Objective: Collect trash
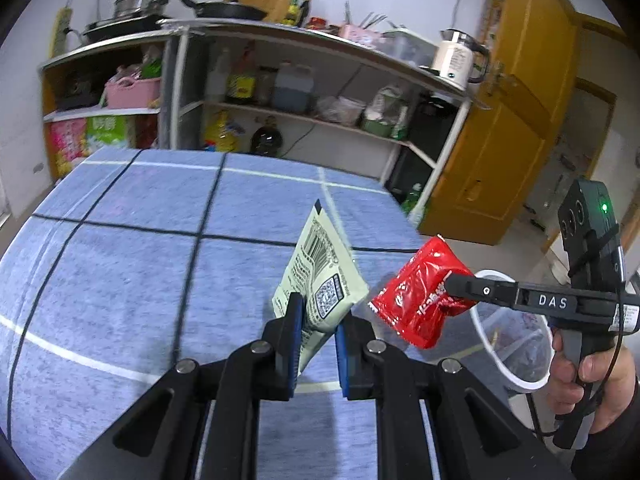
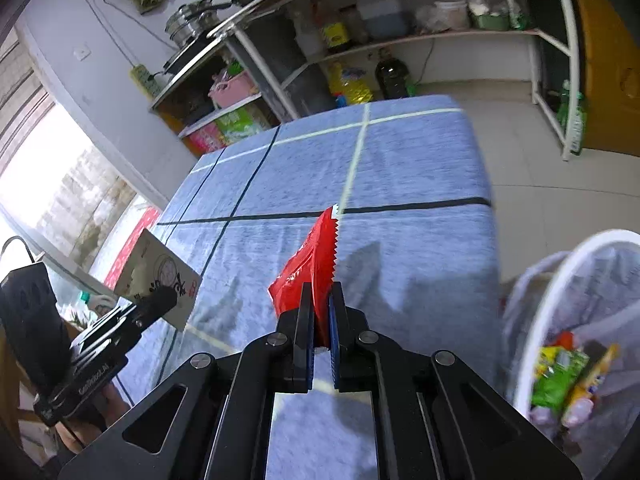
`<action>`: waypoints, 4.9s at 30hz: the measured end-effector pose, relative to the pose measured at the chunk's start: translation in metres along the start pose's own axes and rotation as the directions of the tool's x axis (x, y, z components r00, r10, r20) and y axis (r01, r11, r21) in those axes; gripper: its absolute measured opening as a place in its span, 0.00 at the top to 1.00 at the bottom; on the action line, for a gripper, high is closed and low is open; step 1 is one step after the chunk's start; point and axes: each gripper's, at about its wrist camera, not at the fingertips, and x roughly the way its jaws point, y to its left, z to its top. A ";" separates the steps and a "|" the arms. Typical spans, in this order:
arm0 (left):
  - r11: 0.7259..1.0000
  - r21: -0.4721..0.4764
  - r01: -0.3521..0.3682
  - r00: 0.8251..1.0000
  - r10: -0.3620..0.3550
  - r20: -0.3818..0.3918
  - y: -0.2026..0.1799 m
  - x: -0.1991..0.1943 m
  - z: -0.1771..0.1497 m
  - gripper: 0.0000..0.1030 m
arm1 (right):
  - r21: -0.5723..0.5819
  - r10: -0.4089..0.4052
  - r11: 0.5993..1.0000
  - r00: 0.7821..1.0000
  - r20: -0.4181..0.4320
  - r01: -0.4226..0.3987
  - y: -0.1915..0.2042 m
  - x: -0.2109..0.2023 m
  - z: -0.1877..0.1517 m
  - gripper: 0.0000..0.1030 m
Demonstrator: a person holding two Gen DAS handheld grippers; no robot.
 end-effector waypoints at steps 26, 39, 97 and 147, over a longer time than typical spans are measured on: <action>0.946 0.194 0.259 0.965 -0.244 -0.101 -0.183 0.051 -0.006 0.85 | 0.249 -0.195 0.956 0.969 0.149 0.154 -0.152 -0.138 -0.060 0.94; 0.899 0.258 0.353 0.925 -0.294 -0.242 -0.268 0.111 -0.037 0.84 | 0.358 -0.234 0.915 0.967 0.099 0.185 -0.213 -0.142 -0.083 0.92; 0.955 0.238 0.174 0.985 -0.174 -0.024 -0.159 -0.086 -0.141 0.54 | 0.047 -0.477 0.872 0.827 0.298 0.487 -0.006 -0.191 -0.253 0.74; 0.960 0.254 0.115 0.993 -0.121 0.008 -0.167 -0.098 -0.154 0.54 | 0.028 -0.473 0.871 0.822 0.318 0.490 0.009 -0.194 -0.257 0.74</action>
